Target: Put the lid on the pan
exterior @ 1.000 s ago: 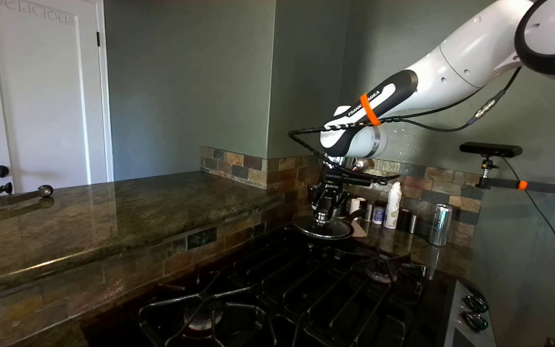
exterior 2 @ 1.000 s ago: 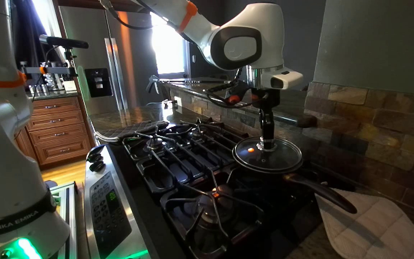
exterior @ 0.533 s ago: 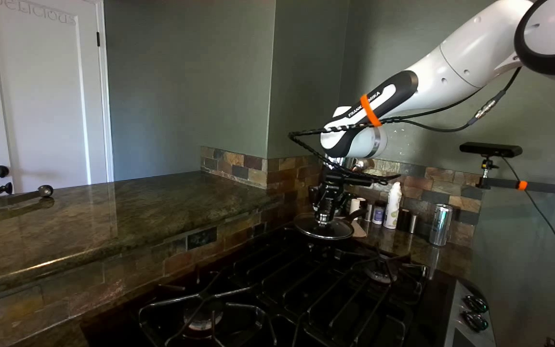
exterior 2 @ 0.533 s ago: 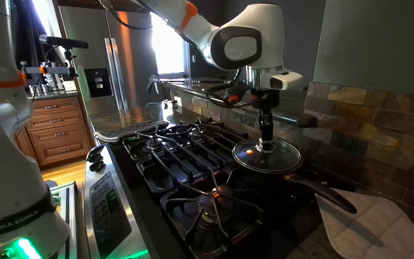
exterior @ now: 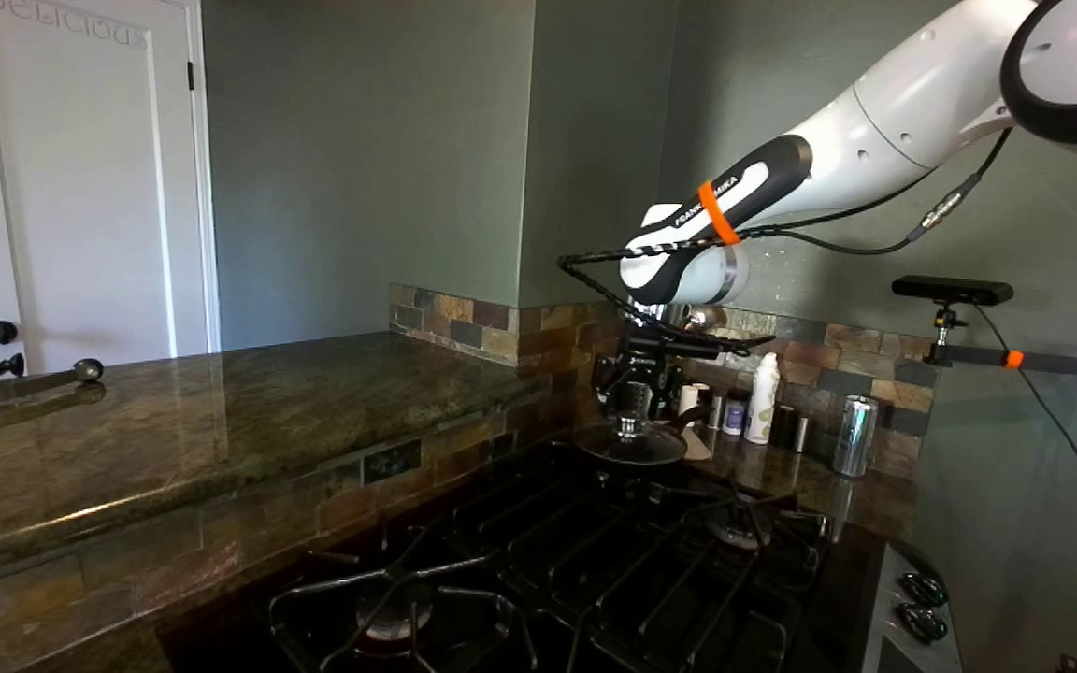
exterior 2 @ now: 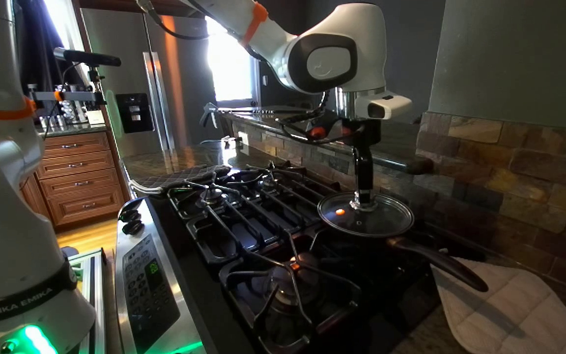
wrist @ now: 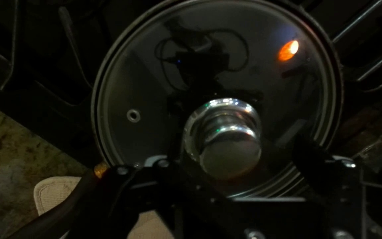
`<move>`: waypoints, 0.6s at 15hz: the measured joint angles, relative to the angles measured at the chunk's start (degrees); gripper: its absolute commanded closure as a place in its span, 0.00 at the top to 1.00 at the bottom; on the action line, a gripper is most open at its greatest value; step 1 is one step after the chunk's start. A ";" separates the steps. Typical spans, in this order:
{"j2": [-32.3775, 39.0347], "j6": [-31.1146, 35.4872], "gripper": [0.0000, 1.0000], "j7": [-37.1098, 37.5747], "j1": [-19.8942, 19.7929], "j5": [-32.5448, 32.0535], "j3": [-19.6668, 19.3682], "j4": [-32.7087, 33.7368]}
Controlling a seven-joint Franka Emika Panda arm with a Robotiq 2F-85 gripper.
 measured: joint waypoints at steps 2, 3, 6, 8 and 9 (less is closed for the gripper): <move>-0.23 0.00 1.00 0.05 0.26 0.00 -0.01 0.19; -0.37 0.00 1.00 0.06 0.39 0.00 -0.01 0.34; -0.90 0.00 1.00 0.13 0.78 -0.19 -0.01 0.76; -1.36 -0.03 1.00 0.14 0.96 -0.64 -0.01 0.94; -1.69 -0.14 1.00 0.15 1.00 -1.41 -0.01 0.96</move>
